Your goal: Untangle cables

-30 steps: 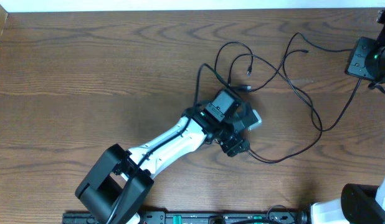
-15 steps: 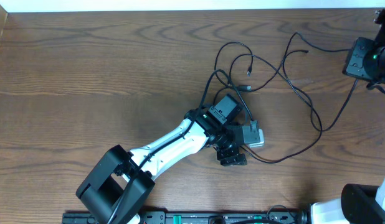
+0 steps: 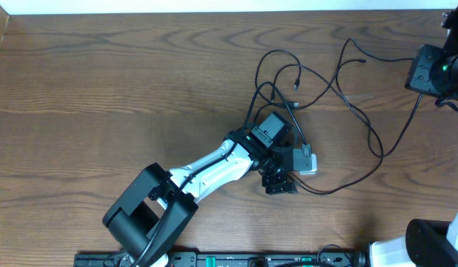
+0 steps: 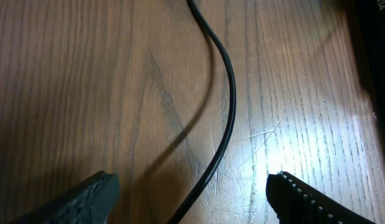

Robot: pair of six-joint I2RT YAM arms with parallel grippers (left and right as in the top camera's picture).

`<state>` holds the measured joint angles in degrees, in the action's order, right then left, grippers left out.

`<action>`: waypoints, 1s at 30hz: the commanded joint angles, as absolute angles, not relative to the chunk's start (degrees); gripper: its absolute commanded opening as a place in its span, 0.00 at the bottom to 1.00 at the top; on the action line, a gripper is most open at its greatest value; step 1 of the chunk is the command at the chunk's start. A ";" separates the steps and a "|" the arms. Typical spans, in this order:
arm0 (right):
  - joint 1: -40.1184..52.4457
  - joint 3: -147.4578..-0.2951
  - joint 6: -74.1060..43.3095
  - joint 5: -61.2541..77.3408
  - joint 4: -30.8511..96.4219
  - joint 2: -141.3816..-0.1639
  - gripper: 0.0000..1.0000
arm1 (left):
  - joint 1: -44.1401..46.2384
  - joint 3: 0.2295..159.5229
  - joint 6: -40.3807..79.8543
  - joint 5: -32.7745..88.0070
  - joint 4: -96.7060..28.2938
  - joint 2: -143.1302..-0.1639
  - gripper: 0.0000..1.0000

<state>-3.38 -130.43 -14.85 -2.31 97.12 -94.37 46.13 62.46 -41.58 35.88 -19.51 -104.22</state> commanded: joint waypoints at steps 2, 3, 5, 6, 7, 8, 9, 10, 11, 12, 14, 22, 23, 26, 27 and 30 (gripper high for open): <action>-3.64 -130.32 -14.09 -2.15 97.30 -94.67 0.01 | 45.95 62.67 -43.16 36.45 -19.57 -104.71 0.82; -3.64 -130.32 -14.09 -2.13 97.30 -94.67 0.01 | 45.95 62.67 -43.57 36.45 -19.53 -104.90 0.82; -3.64 -130.32 -14.06 -2.13 97.30 -94.67 0.01 | 45.95 62.67 -43.94 36.42 -19.09 -105.78 0.82; -3.64 -130.32 -14.06 -2.15 97.30 -94.67 0.01 | 45.95 62.67 -43.94 36.45 -18.85 -106.26 0.81; -3.60 -130.30 -14.09 -2.15 97.30 -94.67 0.01 | 45.95 62.67 -43.92 36.45 -18.50 -107.33 0.81; -3.60 -130.32 -14.09 -2.13 97.30 -94.67 0.01 | 45.95 62.67 -43.92 36.45 -18.50 -107.87 0.80; -3.60 -130.32 -14.09 -2.13 97.30 -94.67 0.01 | 45.95 62.67 -43.92 36.45 -18.50 -108.42 0.77; -3.57 -130.32 -14.09 -2.15 97.30 -94.67 0.01 | 45.95 62.67 -43.92 36.45 -18.48 -108.84 0.73; -3.53 -130.32 -14.09 -2.13 97.30 -94.67 0.01 | 45.95 62.67 -43.92 36.45 -18.39 -109.12 0.70; -3.46 -130.32 -14.09 -2.15 97.30 -94.67 0.01 | 45.95 62.67 -43.92 36.45 -18.28 -109.32 0.67; -3.27 -130.32 -14.09 -2.15 97.30 -94.67 0.01 | 45.95 62.67 -43.86 36.42 -18.04 -109.30 0.44; -2.85 -130.30 -14.09 -2.48 97.30 -94.67 0.01 | 45.76 63.13 -35.99 21.08 -14.04 -108.44 0.07; -2.85 -130.28 -14.11 -3.01 97.27 -94.67 0.01 | 45.52 63.42 -35.38 18.13 -14.22 -107.77 0.07; -2.85 -130.26 -14.13 -4.91 97.17 -94.80 0.01 | 44.40 63.66 -35.24 15.05 -15.35 -104.14 0.07; -2.92 -130.17 -14.20 -6.85 96.92 -95.07 0.01 | 42.24 63.66 -34.57 15.18 -16.45 -99.57 0.08; -2.96 -128.88 -14.81 -10.22 95.81 -95.90 0.01 | 36.58 63.66 -30.44 15.68 -17.12 -91.64 0.07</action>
<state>-3.18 -130.32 -14.83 -5.34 96.66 -94.50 41.98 62.43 -35.20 17.78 -16.71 -100.44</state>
